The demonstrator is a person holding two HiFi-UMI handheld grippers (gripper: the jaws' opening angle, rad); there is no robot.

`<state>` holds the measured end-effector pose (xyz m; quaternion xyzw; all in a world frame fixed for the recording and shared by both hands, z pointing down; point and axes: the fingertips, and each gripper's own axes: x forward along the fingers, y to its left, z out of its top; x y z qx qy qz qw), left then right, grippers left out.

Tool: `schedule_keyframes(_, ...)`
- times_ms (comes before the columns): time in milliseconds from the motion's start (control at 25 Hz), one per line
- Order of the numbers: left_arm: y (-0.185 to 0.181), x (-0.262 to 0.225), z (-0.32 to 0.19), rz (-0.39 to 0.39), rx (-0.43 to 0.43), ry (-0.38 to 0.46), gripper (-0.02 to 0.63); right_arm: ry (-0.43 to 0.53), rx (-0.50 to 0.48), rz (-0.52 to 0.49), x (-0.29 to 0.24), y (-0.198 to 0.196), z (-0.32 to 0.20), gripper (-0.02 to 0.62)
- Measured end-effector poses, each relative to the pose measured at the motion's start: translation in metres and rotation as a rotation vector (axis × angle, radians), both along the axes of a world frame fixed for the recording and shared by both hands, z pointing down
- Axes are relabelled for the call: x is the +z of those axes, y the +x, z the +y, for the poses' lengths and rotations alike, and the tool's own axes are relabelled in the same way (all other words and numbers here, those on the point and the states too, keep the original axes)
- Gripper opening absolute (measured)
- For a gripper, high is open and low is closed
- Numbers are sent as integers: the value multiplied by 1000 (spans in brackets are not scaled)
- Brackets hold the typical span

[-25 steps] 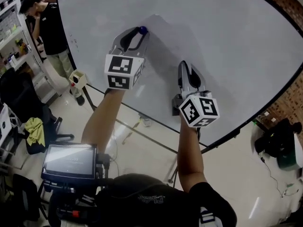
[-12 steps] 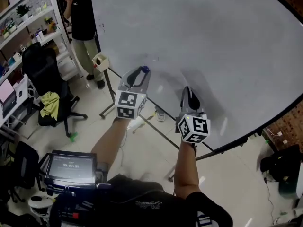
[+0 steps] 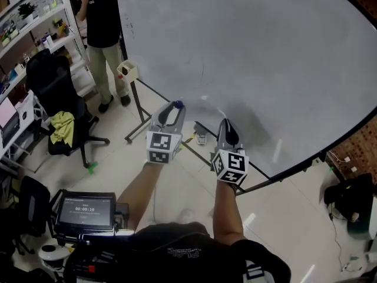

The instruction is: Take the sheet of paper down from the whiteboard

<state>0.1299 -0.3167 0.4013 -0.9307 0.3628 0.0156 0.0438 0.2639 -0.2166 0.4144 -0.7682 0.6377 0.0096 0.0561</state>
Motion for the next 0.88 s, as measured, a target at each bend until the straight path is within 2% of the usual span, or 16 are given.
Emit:
schedule_keyframes(200,-29,15,19,33,55,-24,123,-18,16,-17,9,-29,9,14)
schedule_keyframes(400,-59,37,33,33,65,-67,123,-63,8,-4,26,-59,24,14)
schedule_keyframes(600,-113,41,49,34,76,-58,123,-84,8,19,33,-118,46,14)
schedule_keyframes(880,-119,49,53,38,76,-83,123,-114,13,6,47,-125,51,14)
